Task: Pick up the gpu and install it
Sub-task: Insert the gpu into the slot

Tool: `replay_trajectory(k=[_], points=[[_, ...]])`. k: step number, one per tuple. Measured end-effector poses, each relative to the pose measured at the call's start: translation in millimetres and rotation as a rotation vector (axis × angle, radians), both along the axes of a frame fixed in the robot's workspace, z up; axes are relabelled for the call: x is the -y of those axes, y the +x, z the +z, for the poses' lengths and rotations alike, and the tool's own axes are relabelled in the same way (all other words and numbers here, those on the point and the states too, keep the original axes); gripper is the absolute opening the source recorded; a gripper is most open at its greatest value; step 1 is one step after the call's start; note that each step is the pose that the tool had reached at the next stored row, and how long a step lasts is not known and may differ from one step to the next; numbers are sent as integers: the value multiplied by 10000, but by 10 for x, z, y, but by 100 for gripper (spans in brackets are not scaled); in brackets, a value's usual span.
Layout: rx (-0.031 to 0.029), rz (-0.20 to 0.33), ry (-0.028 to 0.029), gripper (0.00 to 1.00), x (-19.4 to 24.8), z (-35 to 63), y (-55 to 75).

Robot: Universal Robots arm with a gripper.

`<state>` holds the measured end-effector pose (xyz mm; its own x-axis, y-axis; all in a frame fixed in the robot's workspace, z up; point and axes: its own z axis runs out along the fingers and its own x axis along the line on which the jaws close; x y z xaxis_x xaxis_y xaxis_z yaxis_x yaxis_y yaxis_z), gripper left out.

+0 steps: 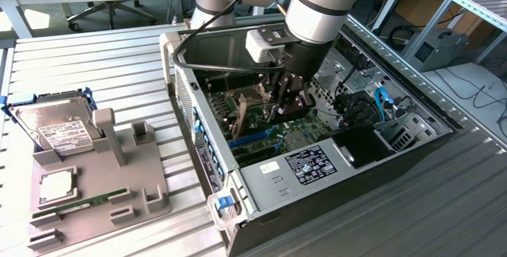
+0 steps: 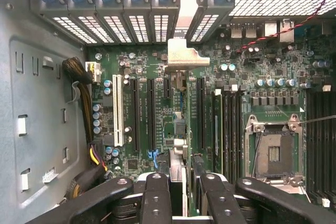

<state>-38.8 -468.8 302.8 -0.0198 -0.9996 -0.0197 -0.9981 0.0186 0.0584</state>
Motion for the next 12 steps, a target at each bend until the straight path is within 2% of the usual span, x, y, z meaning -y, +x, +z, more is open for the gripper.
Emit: replay_trajectory(k=[7,12], points=[[0,0,-18,27,-5,-40,-9],[0,0,-71,27,-74,-54,-13]])
